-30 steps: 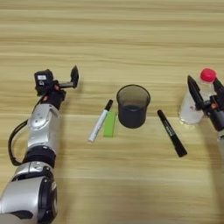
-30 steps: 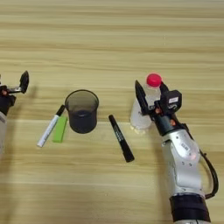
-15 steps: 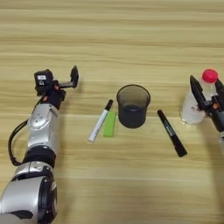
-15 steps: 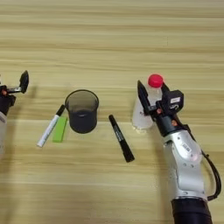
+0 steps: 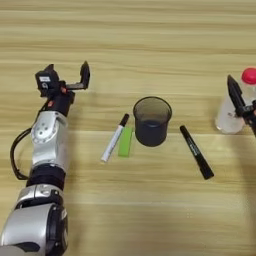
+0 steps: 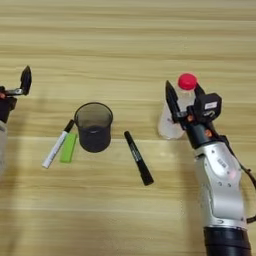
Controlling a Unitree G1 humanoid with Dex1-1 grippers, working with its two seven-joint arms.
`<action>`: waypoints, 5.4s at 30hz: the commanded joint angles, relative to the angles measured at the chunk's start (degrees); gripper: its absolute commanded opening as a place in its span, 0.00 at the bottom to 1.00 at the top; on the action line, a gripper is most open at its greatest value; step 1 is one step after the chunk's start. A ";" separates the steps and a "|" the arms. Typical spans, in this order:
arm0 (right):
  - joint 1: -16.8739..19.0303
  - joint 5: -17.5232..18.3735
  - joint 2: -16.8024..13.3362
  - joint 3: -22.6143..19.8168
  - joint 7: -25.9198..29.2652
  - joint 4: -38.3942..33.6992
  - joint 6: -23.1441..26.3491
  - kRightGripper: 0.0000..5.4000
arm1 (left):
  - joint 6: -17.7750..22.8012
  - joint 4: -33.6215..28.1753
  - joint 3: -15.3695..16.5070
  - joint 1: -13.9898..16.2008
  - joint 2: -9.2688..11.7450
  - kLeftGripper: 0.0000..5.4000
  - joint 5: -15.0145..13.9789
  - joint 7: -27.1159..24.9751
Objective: Move the objects on the table
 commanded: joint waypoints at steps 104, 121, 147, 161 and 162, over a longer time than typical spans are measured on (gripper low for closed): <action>0.53 10.77 3.17 19.26 1.02 -28.97 30.44 0.45 | 14.33 -32.41 -30.61 15.66 0.01 0.63 -0.50 -31.49; 1.75 6.12 0.41 19.68 5.59 -26.23 23.29 0.86 | 14.23 -32.43 -29.81 15.59 -0.20 0.58 -0.89 -31.68; -2.04 10.91 4.38 8.44 2.41 -21.00 14.93 1.00 | 16.87 -38.30 -26.49 16.42 -0.22 0.58 -8.69 -33.52; -2.98 10.54 4.61 7.95 2.03 -17.81 14.86 1.00 | 17.41 -42.24 -18.89 14.86 1.91 0.58 -12.46 -31.95; -3.01 10.50 4.63 7.95 2.00 -17.71 14.83 1.00 | 17.09 -41.79 -17.63 14.29 2.38 0.58 -12.09 -31.12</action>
